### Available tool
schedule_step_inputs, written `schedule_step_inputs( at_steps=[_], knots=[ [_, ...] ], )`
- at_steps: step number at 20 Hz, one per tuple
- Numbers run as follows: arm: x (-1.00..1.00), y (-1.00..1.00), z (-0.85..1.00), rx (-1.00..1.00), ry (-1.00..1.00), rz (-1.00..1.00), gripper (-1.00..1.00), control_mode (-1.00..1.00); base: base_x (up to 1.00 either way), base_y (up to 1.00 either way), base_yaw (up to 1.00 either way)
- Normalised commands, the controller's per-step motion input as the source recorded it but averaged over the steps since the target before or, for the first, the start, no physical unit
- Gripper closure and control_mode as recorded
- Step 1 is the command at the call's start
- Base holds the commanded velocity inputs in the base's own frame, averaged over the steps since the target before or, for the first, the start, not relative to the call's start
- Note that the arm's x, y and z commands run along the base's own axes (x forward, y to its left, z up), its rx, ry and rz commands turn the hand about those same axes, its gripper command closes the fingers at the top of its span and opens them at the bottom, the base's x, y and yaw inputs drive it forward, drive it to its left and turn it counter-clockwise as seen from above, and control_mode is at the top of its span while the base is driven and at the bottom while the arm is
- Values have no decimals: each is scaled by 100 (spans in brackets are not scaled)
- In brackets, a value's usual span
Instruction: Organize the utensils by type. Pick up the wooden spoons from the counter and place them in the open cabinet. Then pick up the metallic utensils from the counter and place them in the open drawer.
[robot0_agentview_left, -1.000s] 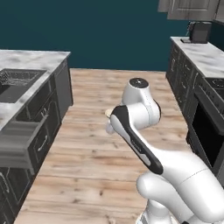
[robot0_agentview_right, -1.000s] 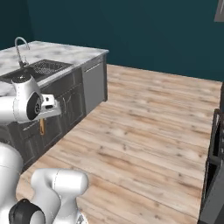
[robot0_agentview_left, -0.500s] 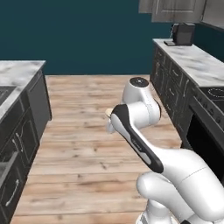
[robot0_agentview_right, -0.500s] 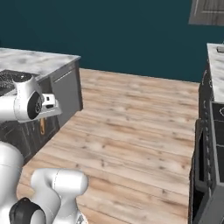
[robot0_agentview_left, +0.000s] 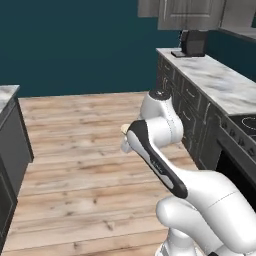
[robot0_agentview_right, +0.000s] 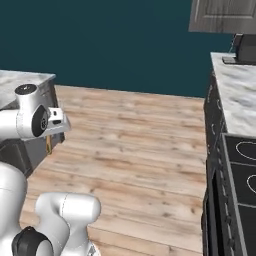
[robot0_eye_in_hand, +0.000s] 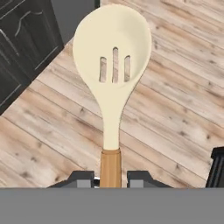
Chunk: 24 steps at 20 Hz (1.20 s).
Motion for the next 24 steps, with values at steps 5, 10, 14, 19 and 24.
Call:
schedule_step_inputs(
  at_steps=[5,10,14,19,24],
  knots=[
    [0,0,0,0,0,0,100,100,100,38,-21],
    [0,0,0,0,0,0,100,100,100,41,-26],
    [0,0,0,0,0,0,100,100,100,43,-28],
    [0,0,0,0,0,0,100,100,100,47,-23],
    [0,0,0,0,0,0,100,100,100,47,-17]
  ],
)
